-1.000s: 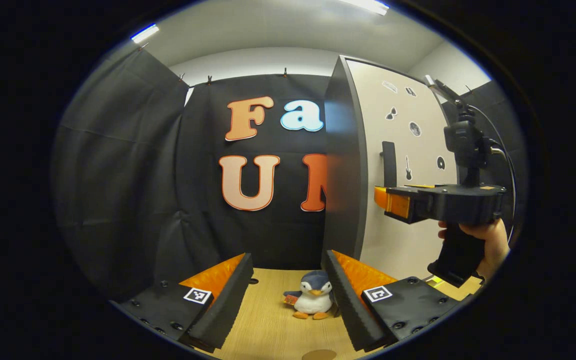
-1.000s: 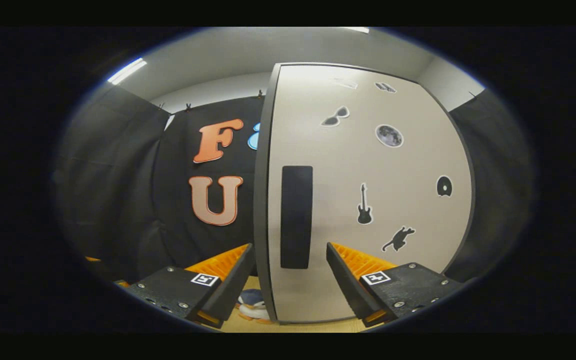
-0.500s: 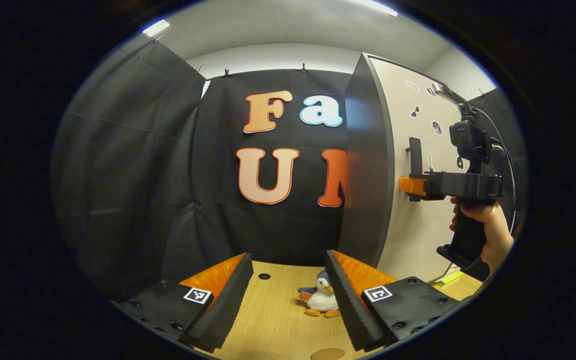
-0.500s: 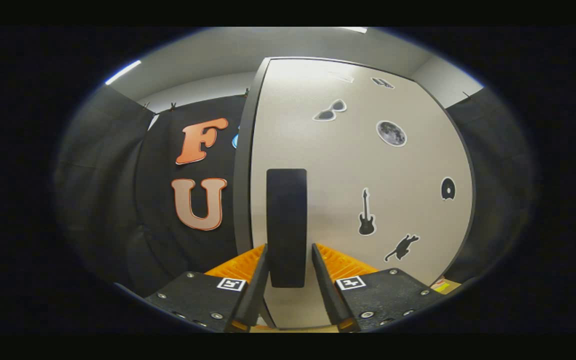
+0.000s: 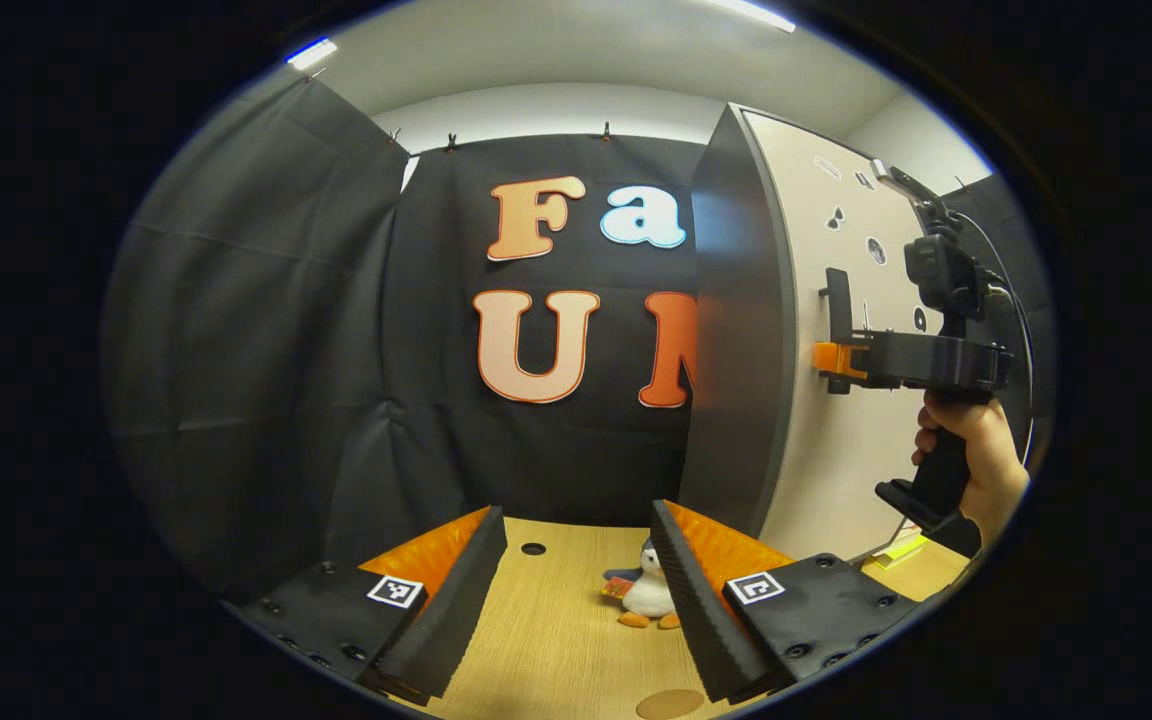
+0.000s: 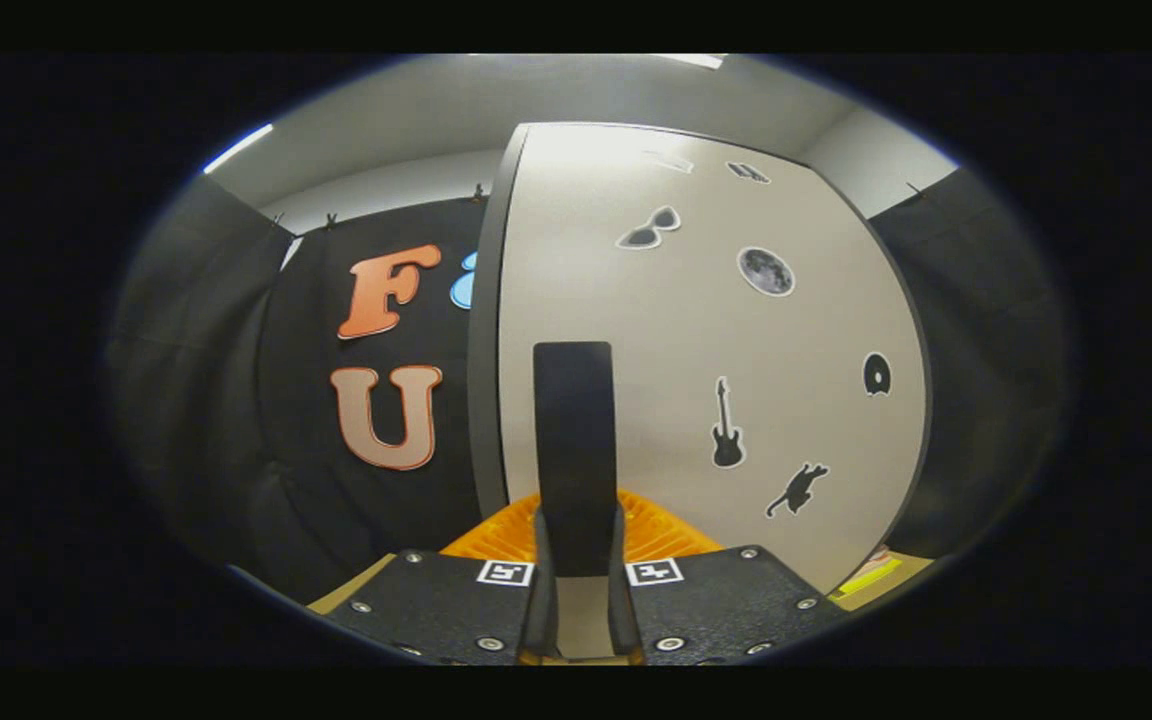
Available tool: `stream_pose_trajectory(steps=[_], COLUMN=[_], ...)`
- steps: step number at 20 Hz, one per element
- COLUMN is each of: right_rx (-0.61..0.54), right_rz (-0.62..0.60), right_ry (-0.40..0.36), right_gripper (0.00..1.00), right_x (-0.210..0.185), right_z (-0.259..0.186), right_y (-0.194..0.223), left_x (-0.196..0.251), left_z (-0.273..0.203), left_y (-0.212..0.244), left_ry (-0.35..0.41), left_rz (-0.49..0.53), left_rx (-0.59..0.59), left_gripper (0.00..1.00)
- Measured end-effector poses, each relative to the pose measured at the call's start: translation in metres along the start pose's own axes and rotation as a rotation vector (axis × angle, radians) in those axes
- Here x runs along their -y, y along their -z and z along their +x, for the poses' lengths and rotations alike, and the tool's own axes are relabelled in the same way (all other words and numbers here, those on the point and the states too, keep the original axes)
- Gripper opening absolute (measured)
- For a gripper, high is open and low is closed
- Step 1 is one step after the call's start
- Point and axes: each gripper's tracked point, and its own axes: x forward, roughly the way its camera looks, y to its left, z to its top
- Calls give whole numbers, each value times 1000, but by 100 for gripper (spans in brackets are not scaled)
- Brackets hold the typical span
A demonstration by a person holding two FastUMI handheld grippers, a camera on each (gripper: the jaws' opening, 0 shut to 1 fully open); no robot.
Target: Open the cabinet door with the right hand, grasp the bottle in the cabinet with the left hand and place it on the coaster, then close the cabinet door with the right hand.
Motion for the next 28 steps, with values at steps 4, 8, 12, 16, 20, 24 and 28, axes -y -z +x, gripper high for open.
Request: stream_pose_trajectory(steps=[4, 8, 12, 16, 20, 24, 28], right_rx=[19, 29, 13, 15, 17, 18, 24], right_rz=[-35, -42, -22, -46, -27, -34, -64], right_ry=[50, 63, 44, 34, -1, 13, 43], right_gripper=[18, 19, 18, 18, 18, 17, 11], right_x=[7, 14, 39, 73, 118, 179, 247], right_z=[-9, -32, -88, -137, -183, -220, -240], right_y=[-2, -6, -15, -23, -28, -34, -42], left_x=[-1, 12, 49, 89, 126, 169, 222], left_z=[21, 33, 17, 9, -13, -38, -61], left_y=[-4, -13, -12, -14, -22, -23, -23], left_ry=[53, 106, 166, 201, 175, 157, 174], left_rz=[19, 26, 1, -47, -28, -41, -60], left_rx=[-1, 19, 25, 20, 55, 62, 68], left_gripper=[95, 94, 95, 96, 95, 95, 95])
